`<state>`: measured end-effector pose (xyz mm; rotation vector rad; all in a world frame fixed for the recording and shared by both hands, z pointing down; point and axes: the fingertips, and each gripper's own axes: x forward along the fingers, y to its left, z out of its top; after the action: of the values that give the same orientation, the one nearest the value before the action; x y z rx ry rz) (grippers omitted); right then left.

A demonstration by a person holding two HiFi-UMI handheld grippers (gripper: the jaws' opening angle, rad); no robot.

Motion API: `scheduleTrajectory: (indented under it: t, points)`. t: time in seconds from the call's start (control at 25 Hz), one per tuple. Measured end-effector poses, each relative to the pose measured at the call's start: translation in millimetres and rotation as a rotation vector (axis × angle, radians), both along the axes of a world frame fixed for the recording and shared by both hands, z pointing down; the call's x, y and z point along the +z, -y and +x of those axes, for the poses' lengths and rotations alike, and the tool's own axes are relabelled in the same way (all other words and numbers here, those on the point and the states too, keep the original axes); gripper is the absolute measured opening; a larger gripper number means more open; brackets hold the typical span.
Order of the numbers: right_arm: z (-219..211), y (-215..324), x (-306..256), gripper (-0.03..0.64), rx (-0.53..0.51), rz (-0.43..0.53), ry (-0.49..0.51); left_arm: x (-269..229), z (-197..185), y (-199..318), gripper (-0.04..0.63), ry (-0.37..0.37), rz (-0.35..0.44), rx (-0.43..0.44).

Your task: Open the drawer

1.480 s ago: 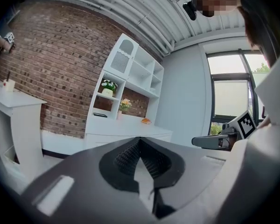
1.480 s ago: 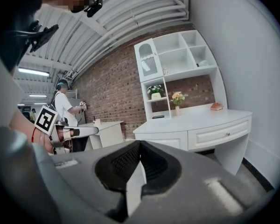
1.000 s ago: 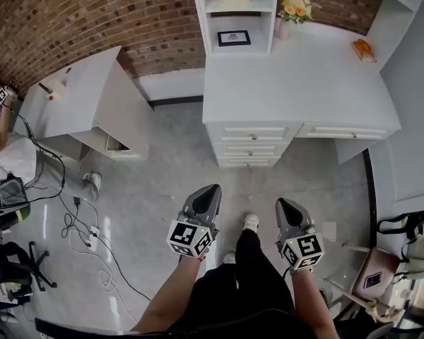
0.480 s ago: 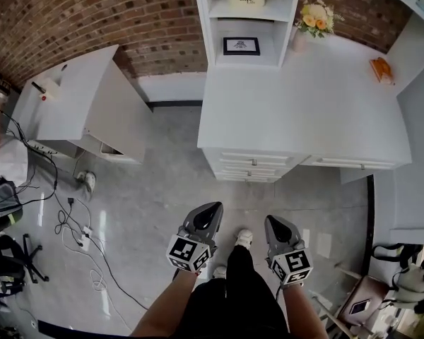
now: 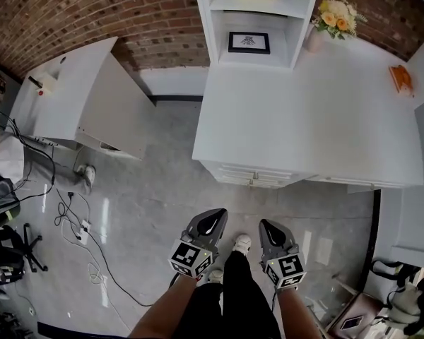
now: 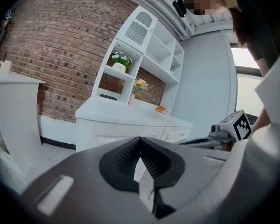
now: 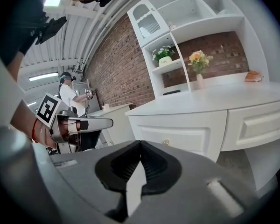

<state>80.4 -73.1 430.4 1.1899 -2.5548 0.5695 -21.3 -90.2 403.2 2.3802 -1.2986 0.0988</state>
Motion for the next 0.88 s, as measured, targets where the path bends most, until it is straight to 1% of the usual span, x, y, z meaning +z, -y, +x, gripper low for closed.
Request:
scheduleTrajectory:
  t: [0.24, 0.4, 0.56, 0.72, 0.88]
  points:
    - [-3, 20, 23, 0.0, -0.011, -0.033, 0.03, 22, 6, 13, 0.002, 0.014, -0.034, -0.019]
    - [-4, 30, 38, 0.0, -0.006, -0.051, 0.046, 34, 11, 18, 0.002, 0.011, -0.045, -0.029]
    - [-7, 39, 52, 0.0, 0.002, -0.054, 0.06, 45, 15, 21, 0.003, 0.006, -0.038, -0.038]
    - [-9, 45, 63, 0.0, 0.015, -0.055, 0.062, 55, 18, 24, 0.003, -0.019, -0.03, -0.053]
    - [-10, 53, 70, 0.002, 0.042, -0.045, 0.07, 65, 22, 29, 0.003, -0.039, -0.016, -0.046]
